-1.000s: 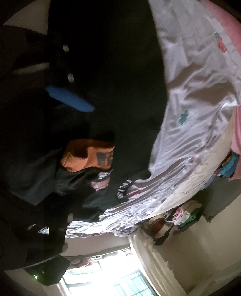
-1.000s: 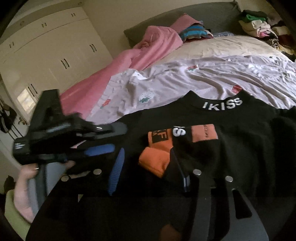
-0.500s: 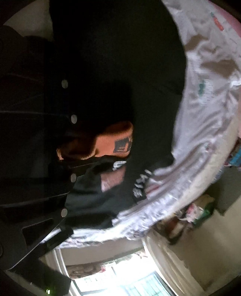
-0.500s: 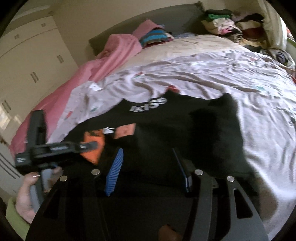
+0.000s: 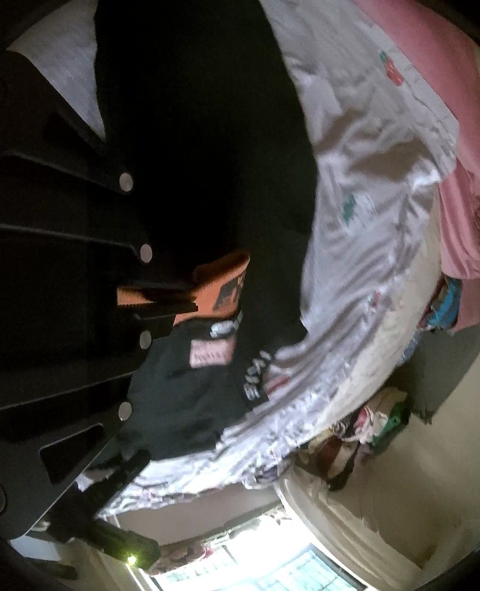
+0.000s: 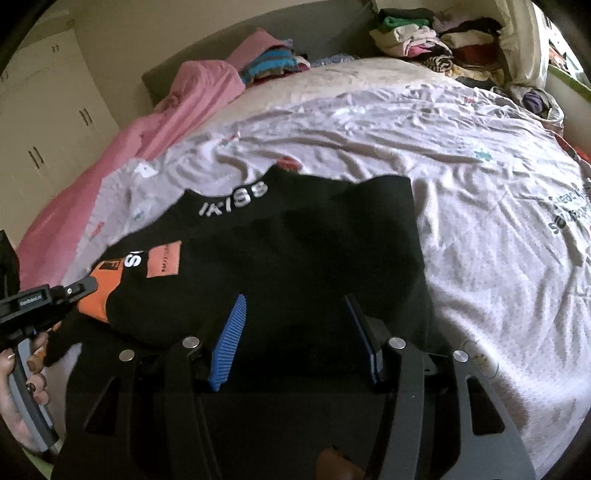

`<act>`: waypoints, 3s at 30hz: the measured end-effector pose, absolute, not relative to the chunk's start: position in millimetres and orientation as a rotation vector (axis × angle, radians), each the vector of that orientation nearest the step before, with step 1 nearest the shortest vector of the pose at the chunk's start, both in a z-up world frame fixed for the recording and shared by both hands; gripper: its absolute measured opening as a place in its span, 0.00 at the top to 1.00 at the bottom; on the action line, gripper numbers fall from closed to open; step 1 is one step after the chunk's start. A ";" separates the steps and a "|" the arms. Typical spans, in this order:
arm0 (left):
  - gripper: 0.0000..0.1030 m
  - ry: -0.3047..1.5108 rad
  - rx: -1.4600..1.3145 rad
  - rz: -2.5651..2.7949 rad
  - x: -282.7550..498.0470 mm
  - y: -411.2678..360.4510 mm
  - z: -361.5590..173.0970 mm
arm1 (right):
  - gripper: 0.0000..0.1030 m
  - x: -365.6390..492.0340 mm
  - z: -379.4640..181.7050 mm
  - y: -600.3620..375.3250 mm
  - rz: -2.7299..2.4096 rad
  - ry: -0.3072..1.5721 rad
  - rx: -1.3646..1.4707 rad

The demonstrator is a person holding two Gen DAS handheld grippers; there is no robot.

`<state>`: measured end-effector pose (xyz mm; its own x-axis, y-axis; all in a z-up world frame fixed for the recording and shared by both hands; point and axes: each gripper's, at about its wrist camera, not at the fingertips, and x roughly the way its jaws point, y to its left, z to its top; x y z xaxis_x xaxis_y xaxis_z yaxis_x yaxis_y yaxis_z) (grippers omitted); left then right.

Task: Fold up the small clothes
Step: 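Fold the held sleeve across the sweatshirt body with the right tool, release, then grasp the other orange-cuffed sleeve with the left tool and lift it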

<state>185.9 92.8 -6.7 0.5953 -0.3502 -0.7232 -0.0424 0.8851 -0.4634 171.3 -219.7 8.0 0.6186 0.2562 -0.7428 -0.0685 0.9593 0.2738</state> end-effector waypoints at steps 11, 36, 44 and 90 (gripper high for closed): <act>0.99 0.933 -0.408 -0.147 176.9 96.6 -8.5 | 0.43 177.2 -9.5 -212.0 0.153 0.963 0.167; 0.23 0.899 -0.301 0.032 128.4 126.3 3.9 | 0.05 142.9 44.0 -141.0 0.345 0.818 0.083; 0.09 0.881 -0.332 0.122 107.4 159.7 6.7 | 0.04 141.2 59.7 -102.7 0.402 0.777 0.051; 0.09 0.808 -0.624 0.521 27.0 326.5 -37.9 | 0.04 122.4 54.5 66.7 0.693 0.785 -0.114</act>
